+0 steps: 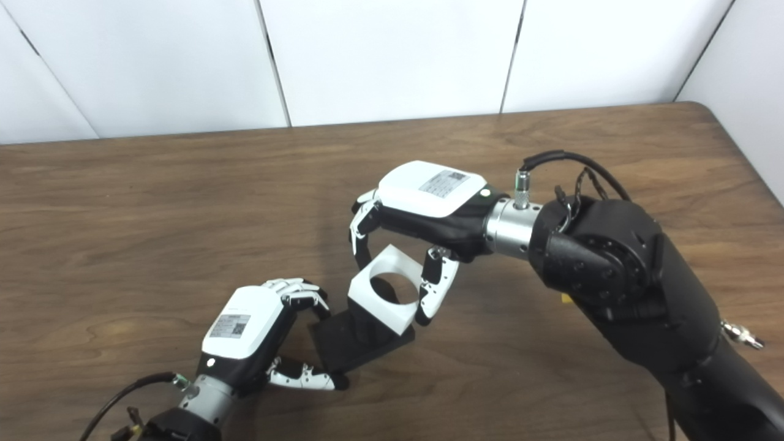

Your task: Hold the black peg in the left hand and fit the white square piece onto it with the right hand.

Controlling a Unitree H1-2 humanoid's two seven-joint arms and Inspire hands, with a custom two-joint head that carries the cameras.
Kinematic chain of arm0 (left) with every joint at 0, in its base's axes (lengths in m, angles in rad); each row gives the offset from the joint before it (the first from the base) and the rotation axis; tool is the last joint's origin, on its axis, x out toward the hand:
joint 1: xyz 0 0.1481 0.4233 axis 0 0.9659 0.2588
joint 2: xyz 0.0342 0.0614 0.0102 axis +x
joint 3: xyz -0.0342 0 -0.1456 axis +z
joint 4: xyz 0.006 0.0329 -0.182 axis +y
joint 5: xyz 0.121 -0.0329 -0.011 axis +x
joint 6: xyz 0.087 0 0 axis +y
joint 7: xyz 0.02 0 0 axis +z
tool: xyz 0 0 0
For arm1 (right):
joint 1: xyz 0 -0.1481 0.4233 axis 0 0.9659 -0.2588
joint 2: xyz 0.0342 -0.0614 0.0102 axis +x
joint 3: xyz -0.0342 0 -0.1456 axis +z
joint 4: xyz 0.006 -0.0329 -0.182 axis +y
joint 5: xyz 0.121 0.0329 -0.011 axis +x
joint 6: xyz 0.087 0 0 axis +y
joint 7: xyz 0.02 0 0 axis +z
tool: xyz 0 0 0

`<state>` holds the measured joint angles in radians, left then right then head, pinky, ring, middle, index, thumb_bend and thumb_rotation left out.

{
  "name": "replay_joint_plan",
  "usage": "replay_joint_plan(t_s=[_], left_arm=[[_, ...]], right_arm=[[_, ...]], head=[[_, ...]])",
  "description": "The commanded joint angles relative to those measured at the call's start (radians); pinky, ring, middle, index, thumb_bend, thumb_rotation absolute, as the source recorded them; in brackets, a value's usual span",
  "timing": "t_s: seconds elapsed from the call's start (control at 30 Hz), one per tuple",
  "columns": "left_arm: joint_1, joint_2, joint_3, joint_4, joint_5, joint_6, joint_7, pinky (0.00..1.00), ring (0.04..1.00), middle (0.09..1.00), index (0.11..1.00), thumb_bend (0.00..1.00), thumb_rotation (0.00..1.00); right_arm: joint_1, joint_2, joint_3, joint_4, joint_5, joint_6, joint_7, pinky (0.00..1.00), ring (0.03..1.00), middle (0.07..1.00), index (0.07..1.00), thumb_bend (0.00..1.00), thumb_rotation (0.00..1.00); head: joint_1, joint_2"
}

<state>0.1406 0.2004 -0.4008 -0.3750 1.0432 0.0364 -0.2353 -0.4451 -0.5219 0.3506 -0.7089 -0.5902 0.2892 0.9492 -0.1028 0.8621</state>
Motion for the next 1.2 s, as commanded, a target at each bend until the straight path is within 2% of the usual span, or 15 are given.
replay_joint_plan(t_s=[0.0, 0.5, 0.77, 1.17], left_arm=[[-0.008, -0.003, -0.009, 0.008, 0.011, 0.008, -0.026, 0.82, 0.816, 0.755, 0.492, 0.51, 0.05], [-0.008, -0.013, -0.012, -0.005, 0.018, 0.016, -0.04, 0.83, 0.817, 0.756, 0.493, 0.51, 0.05], [-0.008, -0.017, -0.015, -0.007, 0.026, 0.016, -0.043, 0.83, 0.82, 0.756, 0.493, 0.51, 0.05], [-0.008, -0.023, -0.016, -0.008, 0.024, 0.017, -0.04, 0.83, 0.82, 0.756, 0.493, 0.51, 0.05]], right_arm=[[-0.02, 0.011, -0.007, 0.002, -0.01, -0.027, -0.038, 0.81, 0.893, 0.77, 0.483, 0.52, 0.13], [-0.007, 0.052, 0.002, 0.061, -0.037, -0.1, -0.078, 0.79, 0.893, 0.772, 0.483, 0.52, 0.13], [0.009, 0.067, 0.017, 0.072, -0.033, -0.109, -0.076, 0.81, 0.883, 0.769, 0.482, 0.52, 0.13], [0.029, 0.083, 0.034, 0.088, -0.047, -0.144, -0.092, 0.78, 0.88, 0.767, 0.482, 0.52, 0.13]], head=[[0.0, 0.001], [0.011, 0.003], [0.014, 0.004], [0.019, 0.006]])
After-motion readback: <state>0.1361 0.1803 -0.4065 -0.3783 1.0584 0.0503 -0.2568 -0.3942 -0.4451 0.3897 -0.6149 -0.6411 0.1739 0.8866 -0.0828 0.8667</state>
